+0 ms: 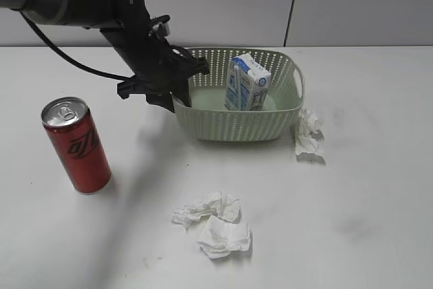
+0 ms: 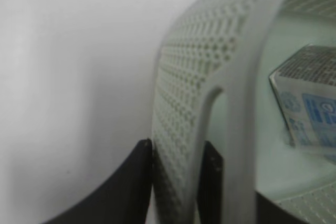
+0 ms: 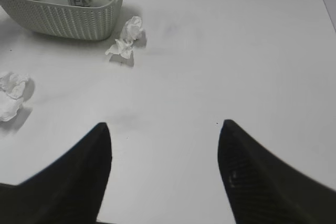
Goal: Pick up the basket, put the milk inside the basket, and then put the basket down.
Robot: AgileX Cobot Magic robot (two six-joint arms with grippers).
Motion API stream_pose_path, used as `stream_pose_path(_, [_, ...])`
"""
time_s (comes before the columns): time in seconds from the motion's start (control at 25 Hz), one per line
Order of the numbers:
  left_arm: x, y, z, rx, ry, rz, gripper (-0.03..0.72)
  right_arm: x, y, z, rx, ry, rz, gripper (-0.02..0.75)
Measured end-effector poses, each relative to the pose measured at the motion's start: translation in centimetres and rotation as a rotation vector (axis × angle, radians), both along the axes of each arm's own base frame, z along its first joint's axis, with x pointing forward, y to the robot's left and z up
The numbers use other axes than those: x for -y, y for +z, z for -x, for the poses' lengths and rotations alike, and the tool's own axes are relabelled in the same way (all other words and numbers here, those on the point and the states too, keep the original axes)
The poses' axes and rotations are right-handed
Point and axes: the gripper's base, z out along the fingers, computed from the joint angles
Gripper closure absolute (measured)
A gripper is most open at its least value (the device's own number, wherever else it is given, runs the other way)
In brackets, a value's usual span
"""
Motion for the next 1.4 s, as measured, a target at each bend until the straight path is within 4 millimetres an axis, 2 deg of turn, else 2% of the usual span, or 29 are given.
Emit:
stream_pose_path(0.24, [0.0,-0.7,-0.2,-0.014,0.012,0.007,0.470,0.0,0.0,0.0,0.001,0.000,0.000,0.255])
stream_pose_path(0.28, [0.0,-0.7,-0.2,-0.013,0.012,0.007,0.445,0.0,0.0,0.0,0.001,0.000,0.000,0.255])
stream_pose_path(0.36, [0.1,-0.5,-0.2,-0.013,0.011,0.010,0.327,0.0,0.0,0.0,0.001,0.000,0.000,0.255])
stream_pose_path(0.44, [-0.1,-0.2,-0.1,-0.014,0.004,0.010,0.165,0.0,0.0,0.0,0.001,0.000,0.000,0.255])
stream_pose_path(0.48, [-0.1,0.2,-0.1,-0.014,0.002,0.011,0.108,0.0,0.0,0.0,0.001,0.000,0.000,0.255])
stream_pose_path(0.56, [-0.4,1.5,0.0,0.004,0.006,0.022,0.034,0.0,0.0,0.0,0.001,0.000,-0.001,0.255])
stream_pose_path(0.68, [-1.1,4.3,0.1,0.058,0.013,0.047,0.003,0.0,0.0,0.0,0.001,0.000,-0.001,0.255])
stream_pose_path(0.76, [-1.7,6.6,0.3,0.111,0.006,0.058,0.006,0.0,0.0,0.0,0.001,0.000,-0.001,0.255])
stream_pose_path(0.88, [-2.8,10.3,0.6,0.218,-0.021,0.053,0.051,0.0,0.0,0.0,0.001,0.000,-0.001,0.255])
stream_pose_path(1.04, [-5.7,14.8,0.6,0.351,-0.038,0.017,0.105,0.0,0.0,0.0,0.001,0.000,-0.001,0.256])
stream_pose_path(1.12, [-8.0,16.6,0.5,0.377,-0.028,-0.009,0.112,0.0,0.0,0.0,0.001,0.000,-0.001,0.256])
stream_pose_path(1.24, [-12.0,17.7,0.4,0.369,-0.014,-0.064,0.114,0.0,0.0,0.0,0.001,0.000,-0.001,0.256])
stream_pose_path(1.4, [-17.9,17.3,0.4,0.255,-0.004,-0.146,0.108,0.0,0.0,0.0,0.001,0.000,-0.001,0.256])
